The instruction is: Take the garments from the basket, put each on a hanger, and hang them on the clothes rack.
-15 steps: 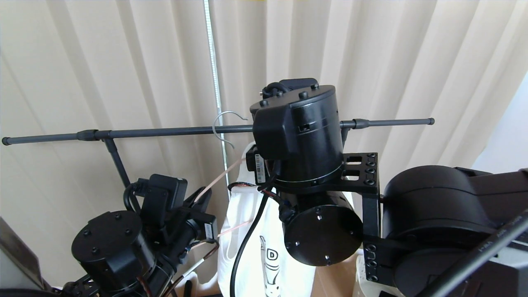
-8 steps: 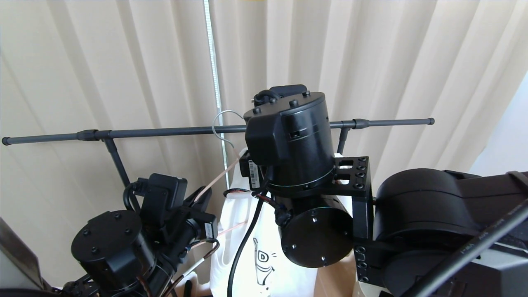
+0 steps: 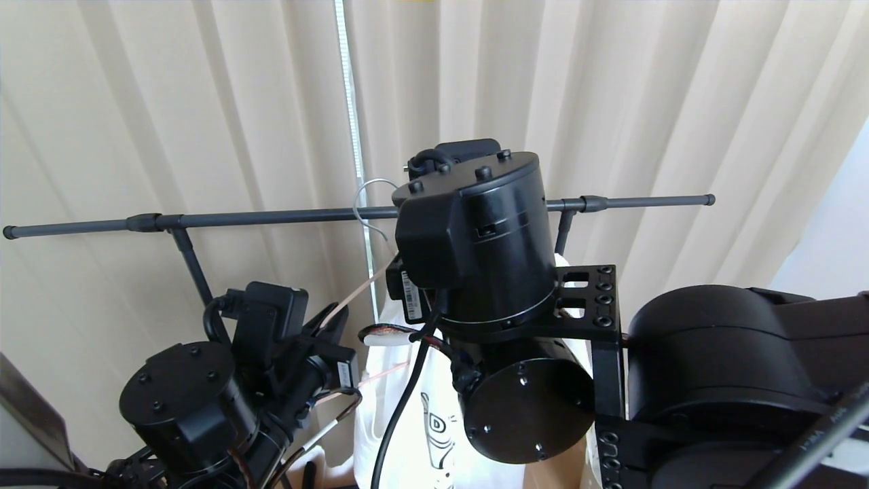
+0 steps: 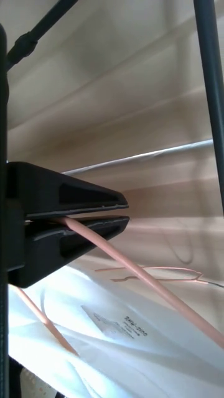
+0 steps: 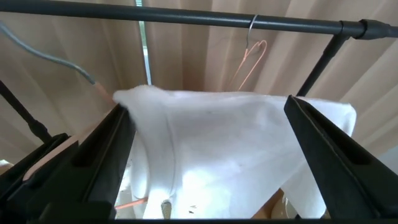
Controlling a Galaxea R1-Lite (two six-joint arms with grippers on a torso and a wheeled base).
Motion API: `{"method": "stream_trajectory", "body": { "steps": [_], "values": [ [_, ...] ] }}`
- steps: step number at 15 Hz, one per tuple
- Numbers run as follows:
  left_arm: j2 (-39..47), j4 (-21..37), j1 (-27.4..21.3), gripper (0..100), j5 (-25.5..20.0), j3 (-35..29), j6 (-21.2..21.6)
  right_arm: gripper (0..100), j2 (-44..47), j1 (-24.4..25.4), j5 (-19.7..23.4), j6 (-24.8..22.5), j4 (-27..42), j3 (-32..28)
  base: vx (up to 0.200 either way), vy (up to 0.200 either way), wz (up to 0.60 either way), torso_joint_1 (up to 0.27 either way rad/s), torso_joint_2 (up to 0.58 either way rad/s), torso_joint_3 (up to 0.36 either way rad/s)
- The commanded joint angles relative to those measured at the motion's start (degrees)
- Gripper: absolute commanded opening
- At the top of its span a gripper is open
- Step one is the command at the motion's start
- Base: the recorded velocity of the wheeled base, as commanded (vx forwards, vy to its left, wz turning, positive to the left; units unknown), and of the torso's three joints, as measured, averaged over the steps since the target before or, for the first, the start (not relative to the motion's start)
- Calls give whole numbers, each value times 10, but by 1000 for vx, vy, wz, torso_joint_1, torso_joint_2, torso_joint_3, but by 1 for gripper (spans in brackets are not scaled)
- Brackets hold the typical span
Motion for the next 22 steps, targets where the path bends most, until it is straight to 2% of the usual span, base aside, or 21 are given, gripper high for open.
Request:
{"method": "stream_trajectory", "body": {
  "steps": [1,3,8,11,13,15,17,18,19,21,22],
  "values": [
    [1,-1,1,0,0,-1,0,100,-2,6,0,-3,0,0,0,0,0,0,0,0],
    [2,-1,1,0,0,-3,-1,100,-9,7,0,-5,1,1,0,0,0,0,0,0],
    [0,-1,1,0,0,-1,-8,100,-34,11,6,-4,0,46,0,0,0,0,0,0],
    [-1,-1,1,0,-14,12,-11,100,-107,8,84,-35,-2,118,0,0,0,0,0,0],
    [-2,-1,-1,0,-36,27,-14,100,-211,-12,185,-117,0,181,0,0,0,0,0,0],
    [-3,-1,-2,0,-45,33,-15,100,-273,-58,281,-204,9,215,0,0,0,0,0,0],
    [-8,-1,-3,0,-59,43,-15,100,-304,-92,356,-244,74,217,0,0,0,0,0,0],
    [-9,-1,-3,0,-68,48,-15,100,-315,-98,408,-248,124,212,0,0,0,0,0,0],
    [-10,-1,-4,0,-71,52,-15,100,-324,-117,467,-274,170,211,0,0,0,0,0,0],
    [-10,-1,-11,0,-78,59,-14,100,-321,-187,561,-375,223,202,0,0,0,0,0,0],
    [-11,-1,-15,0,-87,66,-14,100,-318,-200,586,-387,236,196,0,0,0,0,0,0]
  ]
}}
